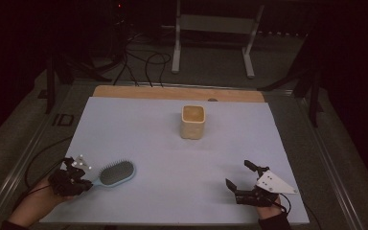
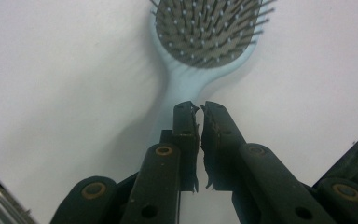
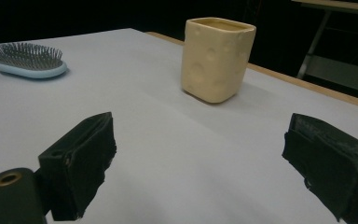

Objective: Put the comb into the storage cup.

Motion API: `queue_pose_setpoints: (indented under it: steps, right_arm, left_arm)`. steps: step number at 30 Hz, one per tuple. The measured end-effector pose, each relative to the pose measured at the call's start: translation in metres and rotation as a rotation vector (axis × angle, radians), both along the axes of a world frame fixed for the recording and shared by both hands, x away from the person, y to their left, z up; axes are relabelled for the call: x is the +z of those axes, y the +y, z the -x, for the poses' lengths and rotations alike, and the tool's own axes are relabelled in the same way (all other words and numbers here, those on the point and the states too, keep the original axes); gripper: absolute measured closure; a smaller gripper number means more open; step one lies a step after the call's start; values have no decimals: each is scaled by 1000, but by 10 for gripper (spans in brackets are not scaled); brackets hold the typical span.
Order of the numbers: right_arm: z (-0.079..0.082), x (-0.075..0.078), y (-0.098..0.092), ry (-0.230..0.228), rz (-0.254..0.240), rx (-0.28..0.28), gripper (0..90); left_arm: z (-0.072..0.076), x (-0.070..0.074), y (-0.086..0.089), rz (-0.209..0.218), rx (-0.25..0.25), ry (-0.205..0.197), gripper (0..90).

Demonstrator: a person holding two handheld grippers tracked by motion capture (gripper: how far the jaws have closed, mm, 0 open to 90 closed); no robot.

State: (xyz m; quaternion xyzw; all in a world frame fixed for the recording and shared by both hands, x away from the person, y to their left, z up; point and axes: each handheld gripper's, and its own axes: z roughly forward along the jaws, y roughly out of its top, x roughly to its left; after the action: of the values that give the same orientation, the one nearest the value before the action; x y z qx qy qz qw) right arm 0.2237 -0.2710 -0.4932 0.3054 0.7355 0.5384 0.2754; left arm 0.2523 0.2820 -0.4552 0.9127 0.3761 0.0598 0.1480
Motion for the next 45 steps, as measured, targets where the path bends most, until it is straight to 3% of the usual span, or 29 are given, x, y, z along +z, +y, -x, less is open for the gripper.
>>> queue_pose_setpoints:
  steps: [5, 8, 11, 12, 14, 15, 16, 17, 19, 20, 23, 24, 27, 33, 34, 37, 45]
  right_arm:
    - [0, 0, 0, 3, -1, 0, 87]
    - [0, 0, 0, 4, -1, -1, 87]
    - [0, 0, 0, 4, -2, 1, 87]
    - [0, 0, 0, 5, -3, 0, 87]
    - [-1, 0, 0, 6, -2, 0, 87]
    - [-1, 0, 0, 6, -2, 0, 87]
    - [0, 0, 0, 5, -1, 2, 87]
    - [0, 0, 1, 5, -1, 3, 87]
    - [0, 0, 0, 5, -1, 3, 87]
    - [-1, -1, 0, 7, -3, 1, 87]
    - [0, 0, 0, 9, -8, 0, 87]
    - [0, 0, 0, 1, -6, -3, 87]
    - [-1, 0, -1, 2, -7, -8, 87]
    - [0, 0, -1, 2, -6, -6, 87]
    - [0, 0, -1, 3, -5, -5, 87]
    - [0, 0, -1, 4, -5, -5, 87]
    - [-1, 0, -1, 4, -5, -2, 87]
  left_arm:
    - [-2, 1, 4, 5, -14, 23, 690]
    - [-6, 2, 5, -4, 20, 25, 531]
    - [-8, 2, 3, -12, 21, 29, 379]
    - [-9, 2, 3, -15, 15, 34, 379]
    - [-11, 1, 1, -25, 7, 43, 218]
    - [-12, 1, 1, -24, -6, 45, 218]
    - [-13, -1, -1, -16, -38, 53, 104]
    - [-13, -2, -3, -32, -58, 36, 73]
    - [-14, -5, -4, -31, -66, 44, 24]
    - [-16, -9, -7, -24, -109, 52, 24]
    - [-18, -14, -10, -36, -127, 52, 18]
    - [-21, -15, -12, -42, -162, 68, 18]
    - [-25, -17, -13, -54, -186, 82, 47]
    - [-34, -18, -14, -62, -197, 101, 91]
    - [-37, -20, -15, -79, -208, 100, 145]
    - [-39, -23, -17, -108, -225, 108, 183]
    - [-42, -26, -21, -139, -241, 123, 329]
